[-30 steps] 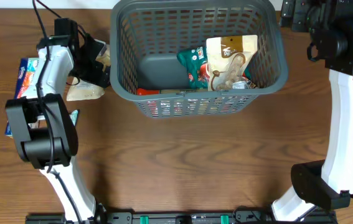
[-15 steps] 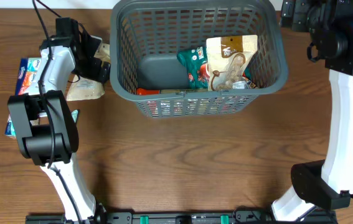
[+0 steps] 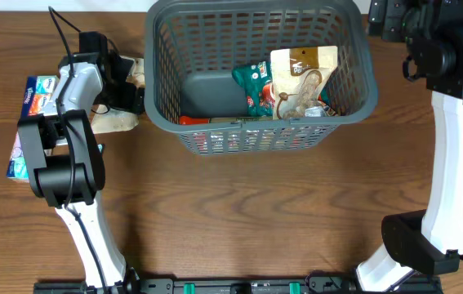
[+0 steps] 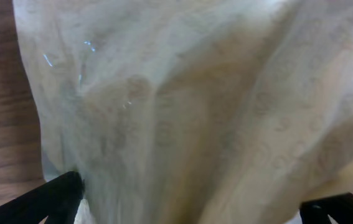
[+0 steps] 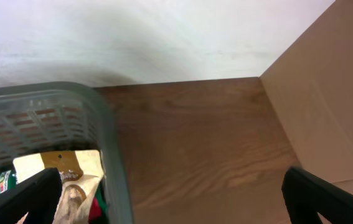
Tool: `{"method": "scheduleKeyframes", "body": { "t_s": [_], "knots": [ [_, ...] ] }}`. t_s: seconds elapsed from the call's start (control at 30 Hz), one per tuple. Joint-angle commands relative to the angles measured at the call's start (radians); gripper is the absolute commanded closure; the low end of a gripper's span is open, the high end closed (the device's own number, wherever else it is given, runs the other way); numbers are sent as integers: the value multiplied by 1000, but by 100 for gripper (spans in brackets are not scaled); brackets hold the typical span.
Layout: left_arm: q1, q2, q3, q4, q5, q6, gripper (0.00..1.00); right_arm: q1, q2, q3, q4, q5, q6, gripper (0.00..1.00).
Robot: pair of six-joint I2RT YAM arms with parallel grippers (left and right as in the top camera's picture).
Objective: Pack container
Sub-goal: 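Lift the paper bag and carry it right into the basket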
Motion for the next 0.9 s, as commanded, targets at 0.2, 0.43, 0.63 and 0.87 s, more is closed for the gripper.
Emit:
{"method": "scheduleKeyframes", "body": {
  "t_s": [0.2, 0.43, 0.63, 0.87],
  "knots": [
    [2, 29, 5, -21, -1, -5, 94, -5, -17, 10, -1, 17, -6, 1],
    [5, -24, 5, -61, -17, -14, 94, -5, -17, 10, -1, 17, -6, 1],
    [19, -175, 15, -61, -137, -83, 94, -5, -17, 10, -1, 17, -6, 1],
    [58, -406, 27, -61, -167, -174, 94, -5, -17, 10, -1, 17, -5, 1]
  ]
}}
